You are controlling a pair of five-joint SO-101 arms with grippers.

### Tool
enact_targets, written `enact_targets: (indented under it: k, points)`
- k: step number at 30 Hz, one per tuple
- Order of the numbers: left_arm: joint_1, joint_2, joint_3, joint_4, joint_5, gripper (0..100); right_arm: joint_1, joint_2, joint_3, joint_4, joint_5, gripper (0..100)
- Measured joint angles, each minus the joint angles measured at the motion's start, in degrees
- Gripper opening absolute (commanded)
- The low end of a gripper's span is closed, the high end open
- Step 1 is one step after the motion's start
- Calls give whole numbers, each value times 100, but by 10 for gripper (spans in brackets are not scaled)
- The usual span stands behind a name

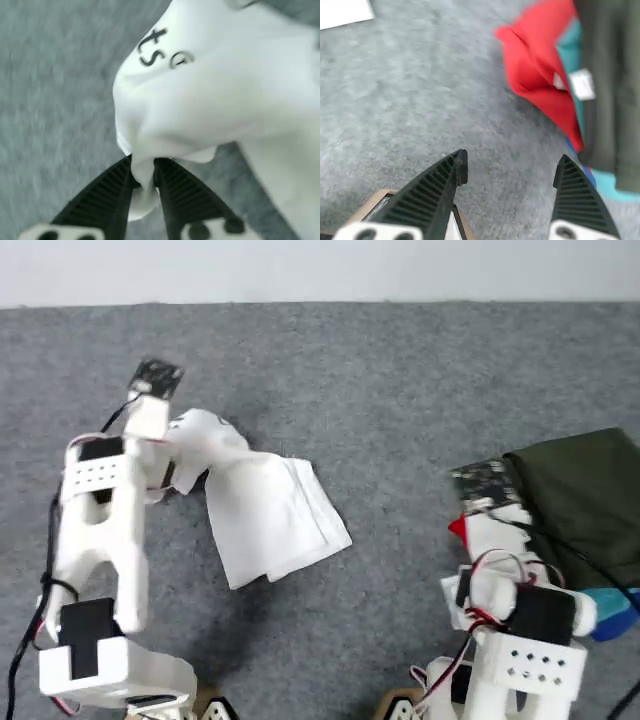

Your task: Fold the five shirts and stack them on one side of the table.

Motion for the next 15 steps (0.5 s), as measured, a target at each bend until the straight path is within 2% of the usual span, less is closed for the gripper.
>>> enact_targets:
  k: [4,7,10,15]
  points:
    - [-334,0,343,-70,448,13,-1099,44,0,-431,0,270]
    - [-352,9,554,-88,659,13,-1837,545,0,-818,-62,184]
    - [-229,9,677,-88,695,13,-2259,1319,-9,-1275,-97,112]
    - [290,53,1037,-404,721,13,-3059,2699,-264,-1969,-176,145]
